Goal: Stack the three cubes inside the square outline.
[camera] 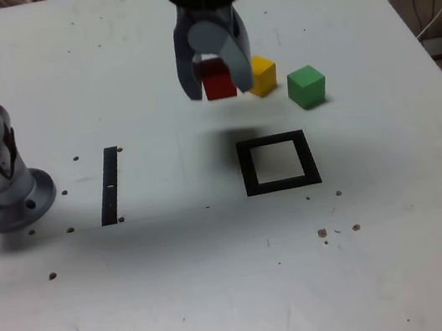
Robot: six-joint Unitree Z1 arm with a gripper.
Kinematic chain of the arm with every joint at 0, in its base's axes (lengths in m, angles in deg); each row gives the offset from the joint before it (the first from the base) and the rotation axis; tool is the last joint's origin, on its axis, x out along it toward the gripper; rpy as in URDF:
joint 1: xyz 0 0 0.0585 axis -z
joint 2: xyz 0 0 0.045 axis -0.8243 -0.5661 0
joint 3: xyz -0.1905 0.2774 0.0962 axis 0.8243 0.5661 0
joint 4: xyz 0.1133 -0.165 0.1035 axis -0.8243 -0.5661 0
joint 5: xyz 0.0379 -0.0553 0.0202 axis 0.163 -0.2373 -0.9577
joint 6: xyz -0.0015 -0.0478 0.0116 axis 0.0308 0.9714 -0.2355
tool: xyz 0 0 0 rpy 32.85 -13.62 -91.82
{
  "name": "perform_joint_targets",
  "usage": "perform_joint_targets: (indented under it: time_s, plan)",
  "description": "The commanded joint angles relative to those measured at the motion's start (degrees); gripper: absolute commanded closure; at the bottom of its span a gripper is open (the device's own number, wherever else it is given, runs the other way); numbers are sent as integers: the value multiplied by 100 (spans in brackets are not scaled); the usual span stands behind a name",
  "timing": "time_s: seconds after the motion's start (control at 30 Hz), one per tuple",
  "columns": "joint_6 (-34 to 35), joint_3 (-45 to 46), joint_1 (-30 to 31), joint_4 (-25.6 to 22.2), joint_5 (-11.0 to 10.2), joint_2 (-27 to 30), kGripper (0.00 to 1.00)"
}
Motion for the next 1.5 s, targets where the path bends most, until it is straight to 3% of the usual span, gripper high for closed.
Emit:
perform_joint_targets:
  time_s: [0.0, 0.43, 0.67, 1.0, 1.2, 1.3, 1.47]
  plan:
    - [218, 38, 259, 46, -32, 8, 72]
    - [1244, -146, 1301, 259, 57, -505, 72]
    - [1483, -481, 1393, 115, 212, -829, 72]
    - [1705, -590, 1399, 114, 49, -1079, 72]
    - [1762, -583, 1395, 244, 69, -1182, 72]
    - [1757, -564, 1390, 340, 82, -1203, 67]
    - [1743, -528, 1379, 513, 111, -1239, 51]
